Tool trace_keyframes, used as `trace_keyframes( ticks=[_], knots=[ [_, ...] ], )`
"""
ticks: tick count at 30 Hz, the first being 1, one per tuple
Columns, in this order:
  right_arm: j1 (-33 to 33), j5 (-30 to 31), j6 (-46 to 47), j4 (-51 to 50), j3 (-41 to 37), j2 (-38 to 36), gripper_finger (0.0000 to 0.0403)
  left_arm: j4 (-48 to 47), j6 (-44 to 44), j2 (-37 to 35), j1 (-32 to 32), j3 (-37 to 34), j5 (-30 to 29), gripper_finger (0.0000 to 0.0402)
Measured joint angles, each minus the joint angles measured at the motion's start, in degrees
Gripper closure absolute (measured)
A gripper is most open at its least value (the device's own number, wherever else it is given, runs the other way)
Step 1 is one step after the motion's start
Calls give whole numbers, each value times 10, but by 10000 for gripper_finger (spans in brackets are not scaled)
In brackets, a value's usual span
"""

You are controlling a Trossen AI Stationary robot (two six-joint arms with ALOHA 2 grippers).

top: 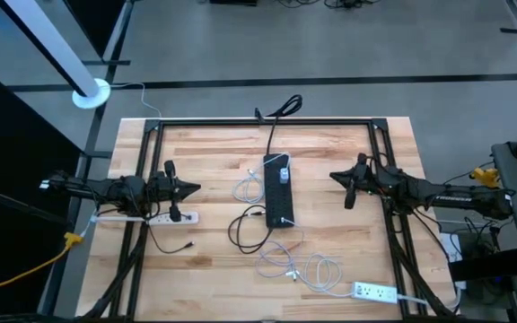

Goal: Insert USB
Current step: Return to Home Position

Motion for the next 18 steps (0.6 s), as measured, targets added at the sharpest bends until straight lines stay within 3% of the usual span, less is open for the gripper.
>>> trace_keyframes(
  ticks=[7,12,18],
  knots=[
    [2,-16,0,0,-1,-152,400,3,0,6,0,0,0,397],
    [4,-19,0,102,-1,-157,400,7,0,19,0,0,-1,397],
    [14,-15,0,133,-1,-157,400,0,0,31,0,0,0,397]
  ],
)
